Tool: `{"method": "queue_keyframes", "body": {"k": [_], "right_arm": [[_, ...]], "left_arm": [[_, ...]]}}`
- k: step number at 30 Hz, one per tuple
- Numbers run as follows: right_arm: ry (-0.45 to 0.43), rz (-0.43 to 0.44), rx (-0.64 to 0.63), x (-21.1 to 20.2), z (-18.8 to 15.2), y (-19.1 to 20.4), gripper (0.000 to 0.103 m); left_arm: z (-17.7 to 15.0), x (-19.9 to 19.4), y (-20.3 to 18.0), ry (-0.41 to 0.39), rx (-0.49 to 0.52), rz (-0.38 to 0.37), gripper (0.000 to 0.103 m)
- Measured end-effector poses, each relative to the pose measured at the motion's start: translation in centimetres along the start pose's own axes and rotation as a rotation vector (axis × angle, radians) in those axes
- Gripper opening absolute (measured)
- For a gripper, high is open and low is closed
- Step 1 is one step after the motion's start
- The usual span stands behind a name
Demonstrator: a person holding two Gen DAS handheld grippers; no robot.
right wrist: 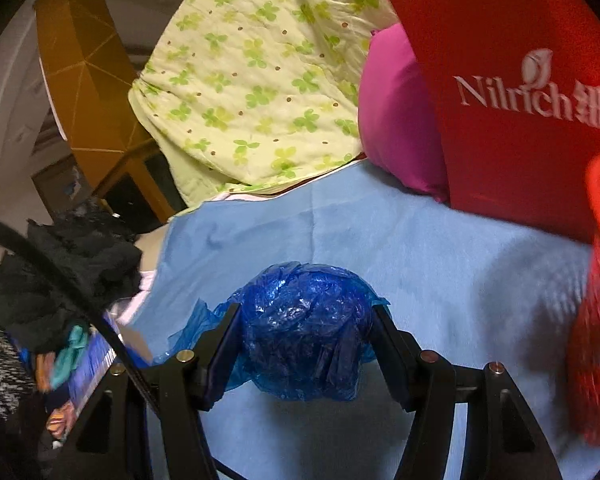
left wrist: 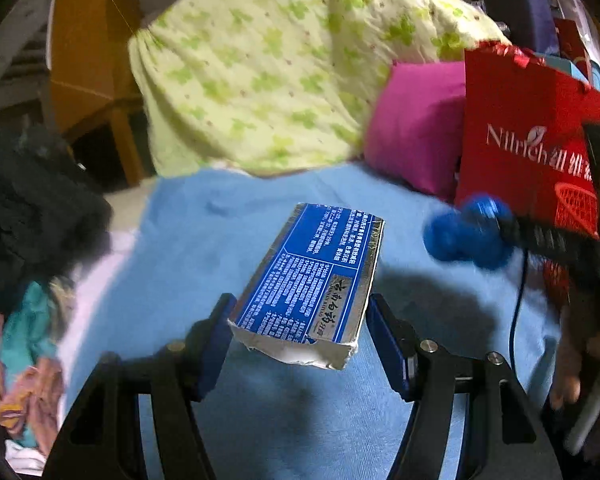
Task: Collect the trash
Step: 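Carry the medicine box with the left tool while the right tool carries the blue bag toward the basket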
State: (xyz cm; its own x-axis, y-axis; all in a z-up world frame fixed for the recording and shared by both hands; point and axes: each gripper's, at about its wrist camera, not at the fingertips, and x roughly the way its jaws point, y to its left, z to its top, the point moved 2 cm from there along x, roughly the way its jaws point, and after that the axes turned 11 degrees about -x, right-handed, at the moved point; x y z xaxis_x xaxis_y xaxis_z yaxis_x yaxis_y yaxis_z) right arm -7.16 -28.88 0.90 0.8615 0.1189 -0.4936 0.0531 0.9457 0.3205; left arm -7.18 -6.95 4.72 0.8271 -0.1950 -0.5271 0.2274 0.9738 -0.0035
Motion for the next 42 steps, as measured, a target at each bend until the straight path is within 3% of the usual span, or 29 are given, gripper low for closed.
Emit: {"method": "queue_keyframes", "body": {"k": [5,16,30,42], "right_arm": [[0.015,0.044,0.042,-3.8,-0.5,0.3,0.066],[-0.06,0.058,-0.012,-11.3,2.0,2.5,0.066],[-0.115,0.031,-0.076,-15.9,1.7,3.0,0.066],[-0.141,0.035,-0.069,-17.5,1.7,2.4,0.066]], "left_arm": [[1.3,-3.3,-0.7,-0.058,-0.002,0.043,0.068],[3.1,-6.9,-0.9,-0.073,-0.057,0.1,0.068],[4.6,-9.1,-2.7,-0.1,-0.048,0.102,0.068],[4.7,-9.6,-3.9,-0.096,-0.037,0.095,0.068]]}}
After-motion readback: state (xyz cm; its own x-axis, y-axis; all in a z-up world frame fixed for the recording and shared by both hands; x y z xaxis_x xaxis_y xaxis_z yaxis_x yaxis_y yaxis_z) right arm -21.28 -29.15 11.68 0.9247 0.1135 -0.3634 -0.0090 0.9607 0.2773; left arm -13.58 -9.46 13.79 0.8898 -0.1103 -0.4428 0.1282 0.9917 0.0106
